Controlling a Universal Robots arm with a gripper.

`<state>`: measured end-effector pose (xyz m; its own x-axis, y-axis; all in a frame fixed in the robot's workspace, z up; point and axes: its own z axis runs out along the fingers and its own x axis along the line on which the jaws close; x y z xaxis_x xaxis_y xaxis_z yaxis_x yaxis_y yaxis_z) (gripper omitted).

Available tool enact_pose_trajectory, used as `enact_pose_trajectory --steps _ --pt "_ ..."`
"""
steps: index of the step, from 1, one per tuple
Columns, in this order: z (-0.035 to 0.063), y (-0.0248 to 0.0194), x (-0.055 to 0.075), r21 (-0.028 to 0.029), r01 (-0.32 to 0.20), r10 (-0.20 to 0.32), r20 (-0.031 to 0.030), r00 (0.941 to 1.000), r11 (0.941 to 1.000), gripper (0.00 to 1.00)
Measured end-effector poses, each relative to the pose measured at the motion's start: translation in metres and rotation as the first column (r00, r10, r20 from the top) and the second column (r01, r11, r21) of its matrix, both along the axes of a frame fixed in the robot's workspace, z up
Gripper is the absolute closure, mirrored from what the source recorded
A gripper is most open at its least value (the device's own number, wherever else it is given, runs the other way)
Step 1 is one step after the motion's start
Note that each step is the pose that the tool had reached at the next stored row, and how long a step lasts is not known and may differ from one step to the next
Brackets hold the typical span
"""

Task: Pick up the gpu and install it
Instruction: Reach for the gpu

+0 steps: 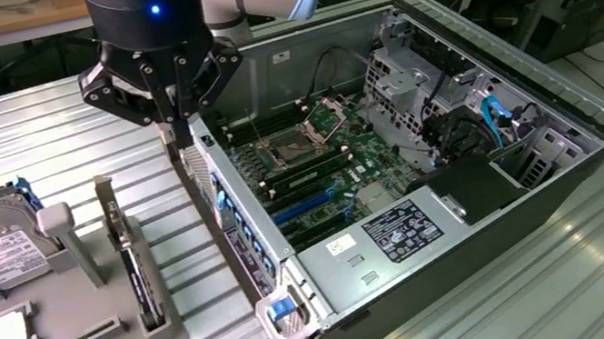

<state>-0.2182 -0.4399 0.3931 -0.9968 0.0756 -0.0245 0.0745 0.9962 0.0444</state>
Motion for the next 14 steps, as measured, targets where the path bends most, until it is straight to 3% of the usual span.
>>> enact_pose_trajectory --steps 14 --pt "0.0 -0.0067 -0.0097 -0.0001 0.0 0.0 -0.0001 1.0 1.0 0.89"
